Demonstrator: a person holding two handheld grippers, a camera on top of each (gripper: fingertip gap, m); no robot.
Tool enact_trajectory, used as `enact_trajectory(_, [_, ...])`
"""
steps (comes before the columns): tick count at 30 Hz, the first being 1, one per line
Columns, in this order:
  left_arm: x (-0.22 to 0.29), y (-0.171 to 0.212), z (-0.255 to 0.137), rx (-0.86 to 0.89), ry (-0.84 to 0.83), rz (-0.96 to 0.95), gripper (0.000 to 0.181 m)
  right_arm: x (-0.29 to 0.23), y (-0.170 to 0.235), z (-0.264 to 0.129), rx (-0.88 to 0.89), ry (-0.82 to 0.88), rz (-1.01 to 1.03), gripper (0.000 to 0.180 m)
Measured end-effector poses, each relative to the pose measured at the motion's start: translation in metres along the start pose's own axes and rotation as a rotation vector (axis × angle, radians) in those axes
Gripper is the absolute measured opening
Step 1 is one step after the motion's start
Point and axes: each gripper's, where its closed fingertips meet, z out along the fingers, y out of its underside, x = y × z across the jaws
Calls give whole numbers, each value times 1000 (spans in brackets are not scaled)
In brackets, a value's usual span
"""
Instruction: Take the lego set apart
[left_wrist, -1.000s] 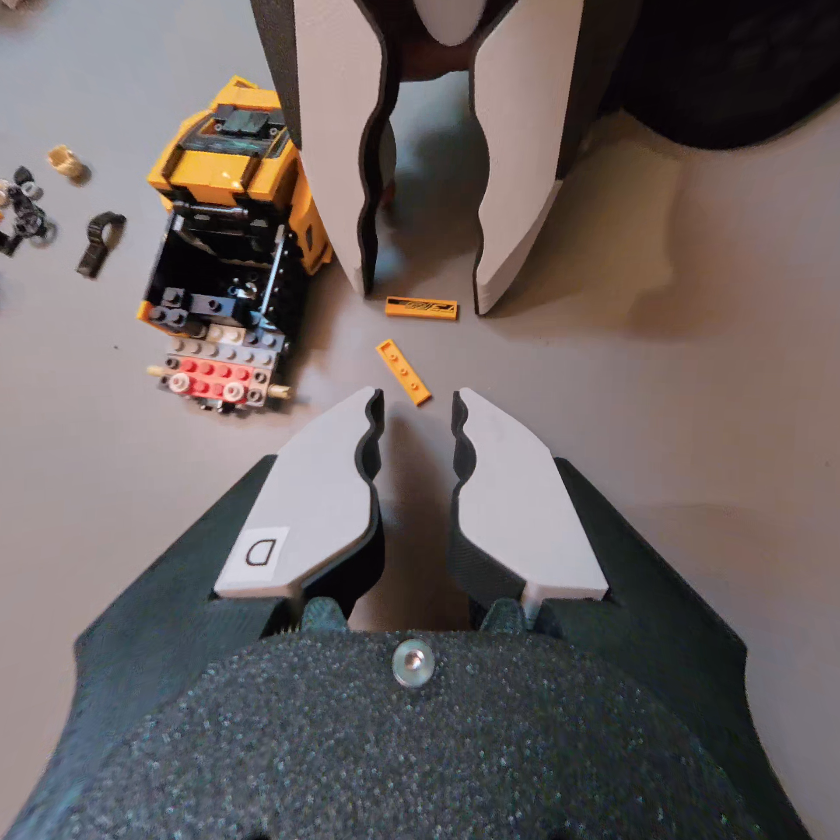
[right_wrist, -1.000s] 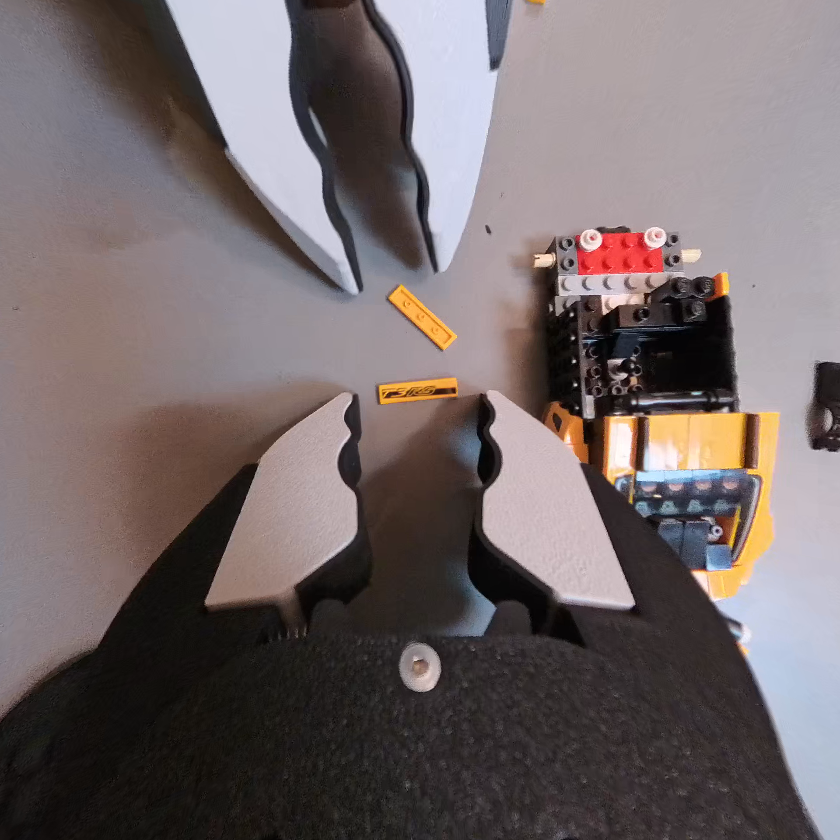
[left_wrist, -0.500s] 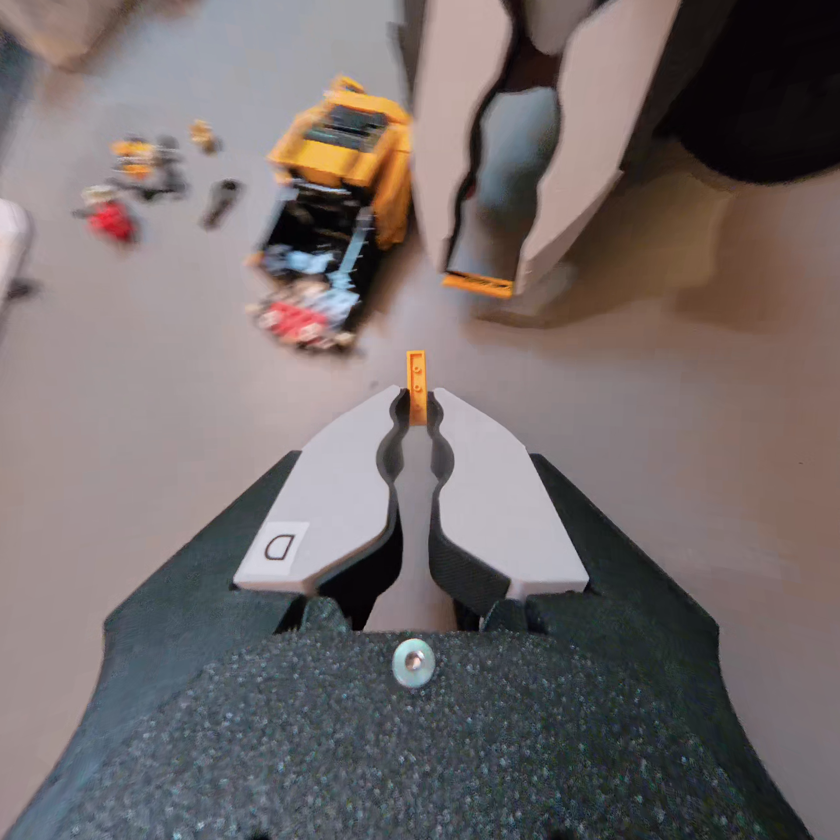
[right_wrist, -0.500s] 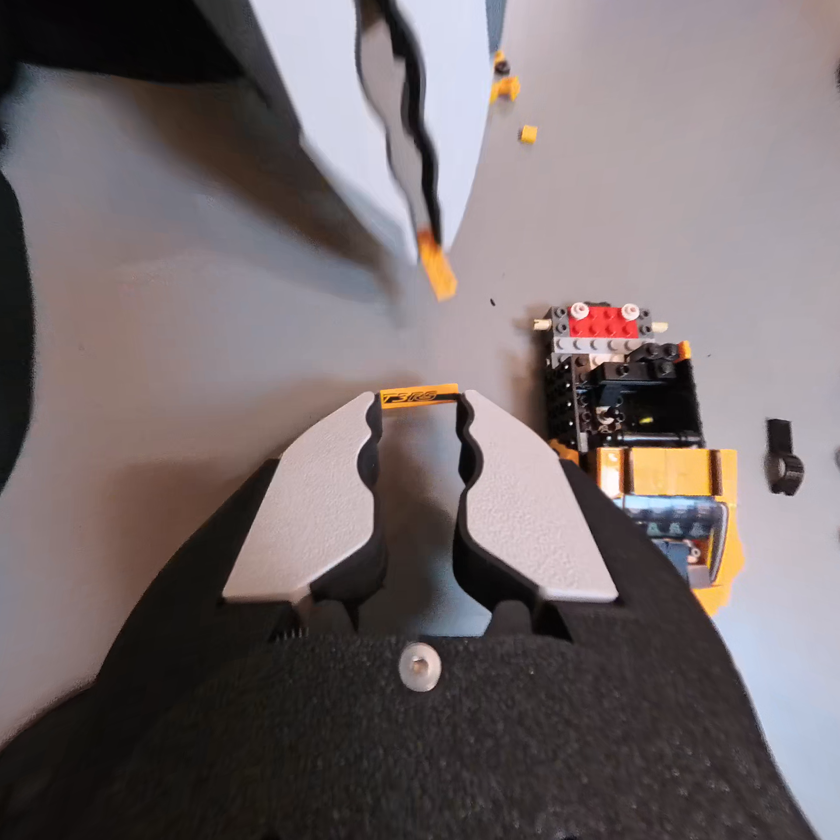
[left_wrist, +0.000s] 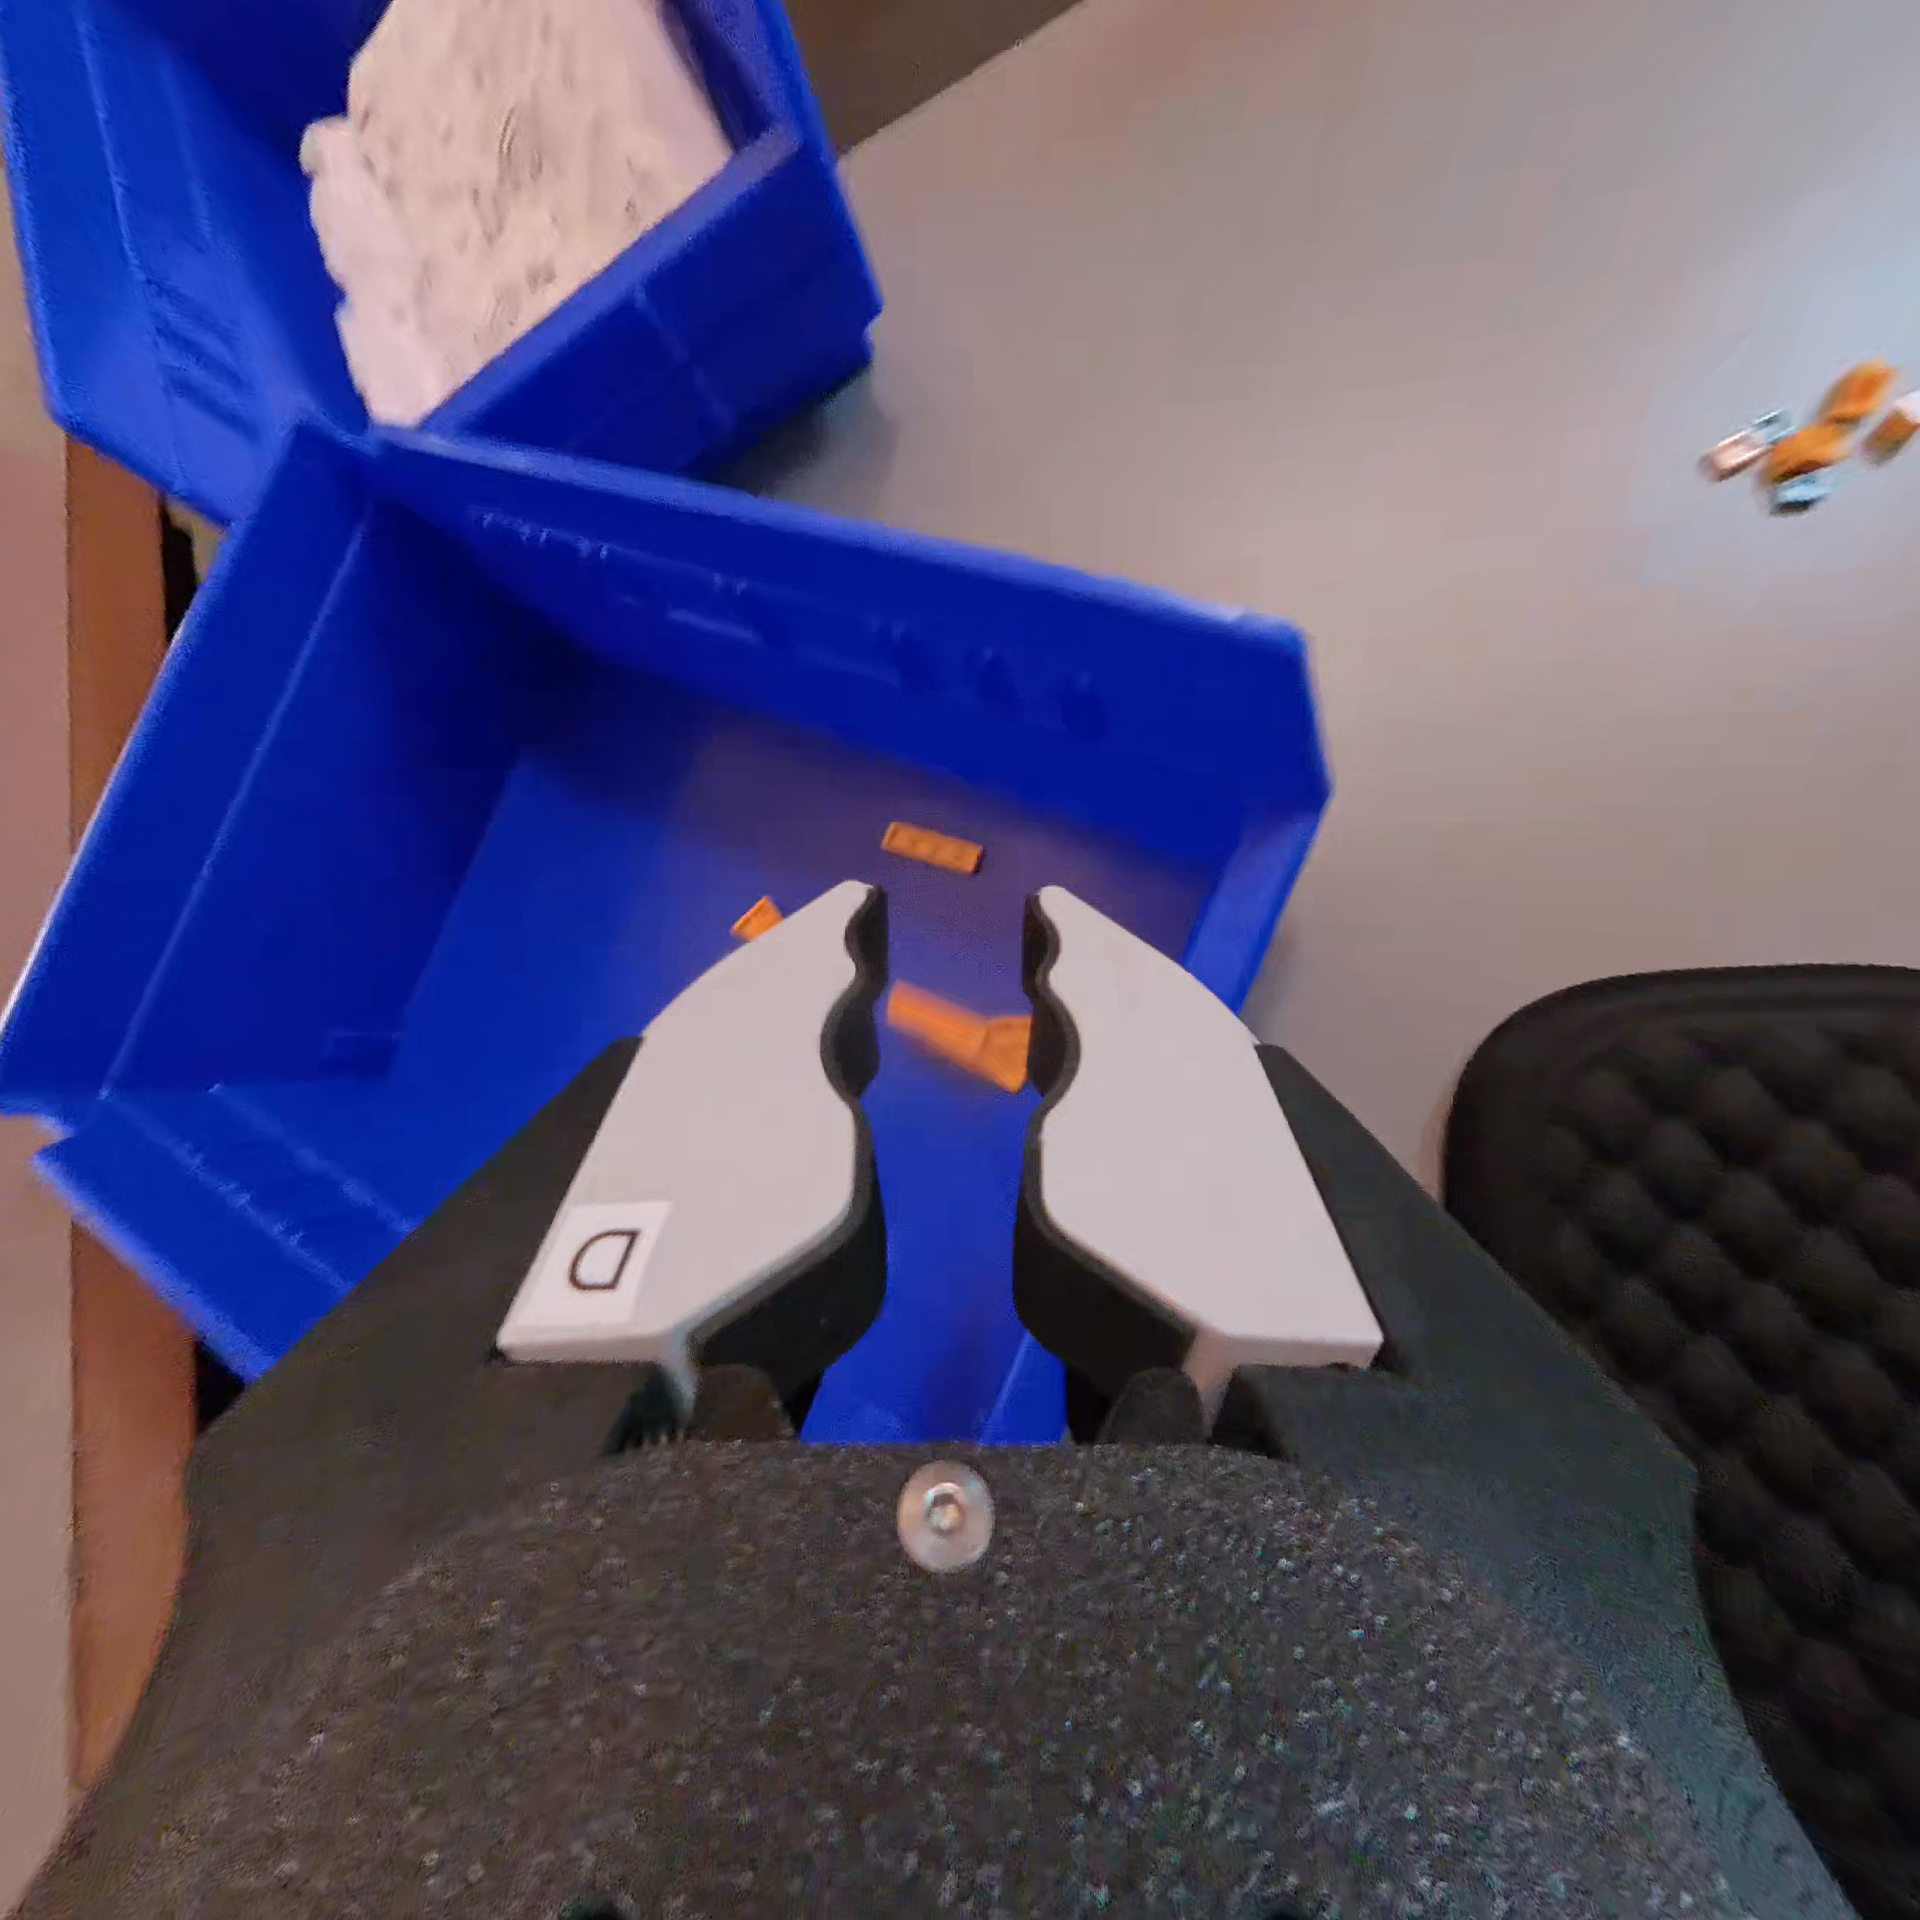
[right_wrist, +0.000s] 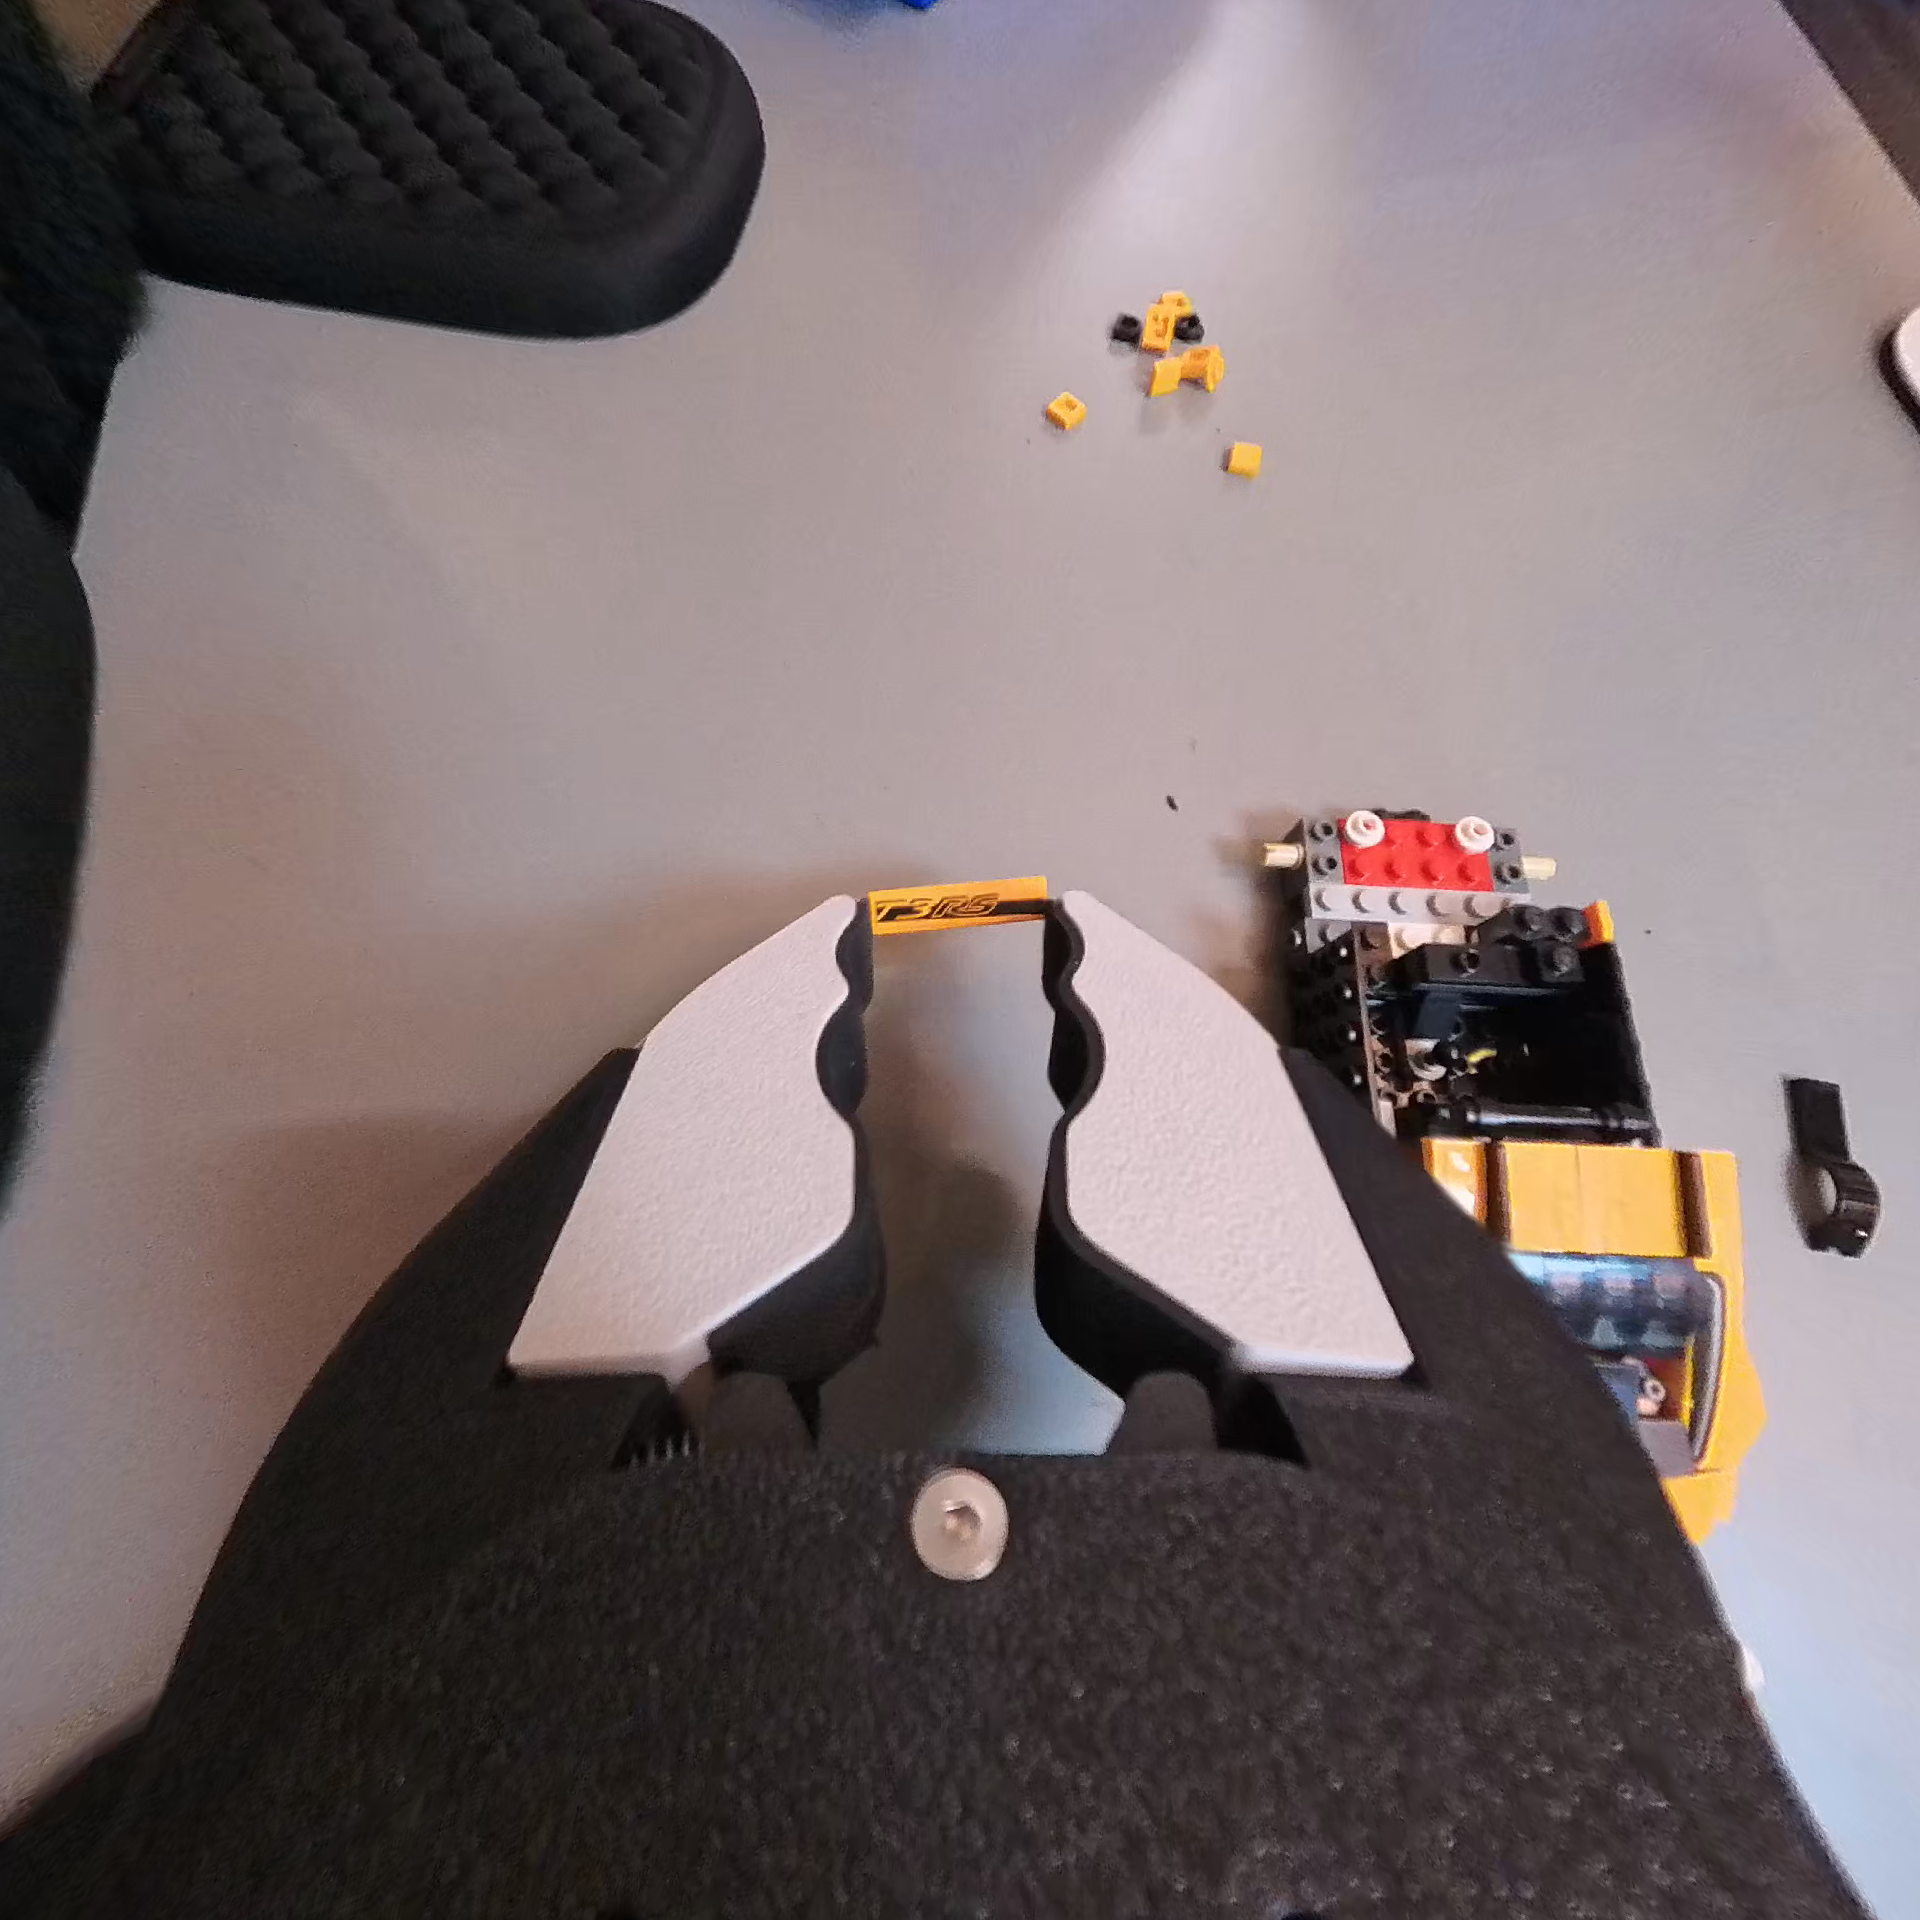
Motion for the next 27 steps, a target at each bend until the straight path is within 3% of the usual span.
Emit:
enact_trajectory(4, [42, -35, -9, 228, 122, 65, 32, -2, -19, 1, 72, 18, 2, 31])
enact_trajectory(6, [85, -60, -23, 399, 286, 111, 31, -7, -35, 3, 134, 0, 19, 31])
enact_trajectory(9, [163, -82, -49, 612, 477, 344, 27, -17, -61, 9, 226, -51, 68, 31])
enact_trajectory(14, [255, -94, -76, 798, 726, 498, 25, -39, -101, 16, 350, -210, 173, 31])
enact_trajectory(19, [282, -99, -88, 886, 733, 591, 26, -58, -133, 9, 480, -397, 320, 31])
enact_trajectory(27, [281, -106, -95, 960, 614, 667, 16, -61, -149, -4, 591, -541, 475, 31])
